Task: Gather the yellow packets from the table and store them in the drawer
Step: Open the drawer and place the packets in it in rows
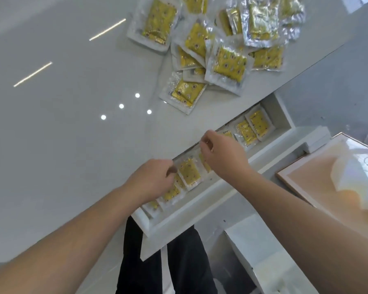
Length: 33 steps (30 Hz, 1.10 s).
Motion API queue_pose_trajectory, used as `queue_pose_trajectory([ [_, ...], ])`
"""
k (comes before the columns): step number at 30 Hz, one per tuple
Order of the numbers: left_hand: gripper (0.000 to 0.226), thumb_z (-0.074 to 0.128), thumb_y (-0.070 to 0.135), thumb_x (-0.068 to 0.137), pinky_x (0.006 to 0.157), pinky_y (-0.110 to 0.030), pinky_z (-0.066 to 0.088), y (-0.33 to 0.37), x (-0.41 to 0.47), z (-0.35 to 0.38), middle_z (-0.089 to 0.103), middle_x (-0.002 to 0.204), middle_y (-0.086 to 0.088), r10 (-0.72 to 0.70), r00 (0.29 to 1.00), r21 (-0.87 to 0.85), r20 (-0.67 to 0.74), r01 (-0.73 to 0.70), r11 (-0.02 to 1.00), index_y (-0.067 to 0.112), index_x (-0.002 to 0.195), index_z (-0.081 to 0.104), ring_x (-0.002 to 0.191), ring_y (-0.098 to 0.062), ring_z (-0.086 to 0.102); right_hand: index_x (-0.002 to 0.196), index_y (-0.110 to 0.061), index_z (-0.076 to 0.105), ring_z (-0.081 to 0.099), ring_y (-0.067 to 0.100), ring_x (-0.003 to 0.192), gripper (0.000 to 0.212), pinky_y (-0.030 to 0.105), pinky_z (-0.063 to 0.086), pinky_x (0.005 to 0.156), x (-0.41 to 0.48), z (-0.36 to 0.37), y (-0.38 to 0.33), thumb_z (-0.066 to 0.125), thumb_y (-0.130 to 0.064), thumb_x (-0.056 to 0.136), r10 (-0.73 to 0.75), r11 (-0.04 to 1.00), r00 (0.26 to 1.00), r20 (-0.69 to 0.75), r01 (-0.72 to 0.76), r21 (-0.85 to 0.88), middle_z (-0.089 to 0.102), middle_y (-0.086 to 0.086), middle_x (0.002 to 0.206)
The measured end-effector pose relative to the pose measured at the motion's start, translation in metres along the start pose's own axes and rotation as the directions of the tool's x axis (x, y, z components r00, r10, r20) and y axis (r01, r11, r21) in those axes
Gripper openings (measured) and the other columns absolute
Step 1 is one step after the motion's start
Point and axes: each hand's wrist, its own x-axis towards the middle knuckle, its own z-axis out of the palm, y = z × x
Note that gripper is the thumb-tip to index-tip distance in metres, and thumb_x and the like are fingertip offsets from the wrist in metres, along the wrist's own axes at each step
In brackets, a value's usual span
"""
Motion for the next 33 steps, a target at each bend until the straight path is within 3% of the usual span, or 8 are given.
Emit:
queue_pose_trajectory([
  [3,0.023,0.049,0.023,0.095,0.086,-0.037,0.053,0.02,0.02,-0.042,0.066,0.108,0.003,0.04,0.993,-0.034,-0.115,-0.044,0.998,0.021,0.111,0.065,0.096,-0.016,0.061,0.106,-0.022,0.058,0.056,0.014,0.08,0.014,0.026,0.043,0.056,0.026,-0.023,-0.006,0.047,-0.026,0.096,0.035,0.998,0.991,-0.132,-0.027,0.064,0.059,-0.006,0.096],
  [9,0.015,0.055,0.019,0.091,0.081,-0.039,0.053,0.045,0.073,-0.106,0.062,0.1,0.002,0.084,0.925,-0.036,-0.371,-0.105,0.994,0.017,0.104,0.063,0.091,-0.018,0.06,0.13,-0.019,0.047,0.044,0.024,0.121,0.05,0.038,0.043,0.095,0.082,-0.051,-0.008,0.062,-0.014,0.083,0.123,0.991,0.915,-0.383,-0.096,0.09,0.044,0.003,0.135],
  [14,0.04,0.059,0.02,0.089,0.095,-0.04,0.043,0.062,0.118,-0.141,0.047,0.13,-0.006,0.262,0.8,0.221,-0.539,-0.166,0.961,0.015,0.127,0.05,0.12,-0.025,0.046,0.151,-0.03,0.015,0.008,0.026,0.149,0.089,0.047,0.021,0.117,0.114,-0.067,0.008,0.067,-0.017,0.08,0.16,0.987,0.958,-0.239,-0.162,0.013,0.004,-0.001,0.162],
  [19,0.053,0.043,0.014,0.099,0.116,-0.047,0.015,0.089,0.156,-0.167,0.017,0.16,0.004,0.429,0.796,0.419,-0.427,-0.246,0.874,0.02,0.149,0.027,0.149,-0.019,0.01,0.153,-0.03,-0.002,0.01,0.031,0.145,0.094,0.052,0.027,0.109,0.126,-0.072,0.018,0.057,-0.048,0.082,0.075,0.99,0.997,-0.022,-0.077,-0.117,-0.002,0.001,0.162],
  [22,0.065,0.05,0.007,0.095,0.112,-0.052,0.022,0.1,0.176,-0.181,0.014,0.161,0.007,0.442,0.844,0.558,-0.302,-0.219,0.8,0.025,0.15,0.022,0.145,-0.024,0.022,0.153,-0.03,-0.008,0.01,0.032,0.145,0.091,0.054,0.024,0.109,0.126,-0.083,0.024,0.047,-0.053,0.084,0.034,0.987,0.996,0.08,-0.021,-0.156,-0.009,0.003,0.162],
  [25,0.067,0.056,0.022,0.095,0.107,-0.054,0.027,0.107,0.187,-0.195,0.018,0.161,0.002,0.442,0.872,0.662,-0.211,-0.206,0.72,0.025,0.151,0.019,0.138,-0.032,0.032,0.154,-0.029,-0.004,0.016,0.031,0.145,0.081,0.051,0.028,0.11,0.126,-0.092,0.03,0.045,-0.048,0.093,0.005,0.987,0.995,0.102,0.012,-0.158,-0.01,-0.001,0.162],
  [29,0.077,0.063,0.036,0.089,0.108,-0.055,0.024,0.114,0.191,-0.206,0.027,0.156,-0.003,0.516,0.852,0.8,-0.094,-0.244,0.548,0.028,0.151,0.018,0.142,-0.029,0.024,0.154,-0.028,0.003,0.029,0.028,0.141,0.088,0.045,0.041,0.103,0.13,-0.096,0.031,0.059,-0.048,0.09,-0.027,0.988,0.998,0.055,0.035,-0.149,-0.004,-0.011,0.162],
  [33,0.073,0.063,0.031,0.086,0.108,-0.053,0.024,0.118,0.191,-0.202,0.037,0.146,-0.008,0.534,0.845,0.861,-0.043,-0.24,0.449,0.025,0.148,0.026,0.137,-0.03,0.03,0.15,-0.023,0.016,0.033,0.031,0.138,0.092,0.046,0.041,0.102,0.139,-0.094,0.026,0.07,-0.05,0.08,-0.039,0.971,0.999,-0.019,0.034,-0.237,0.002,-0.002,0.162],
])
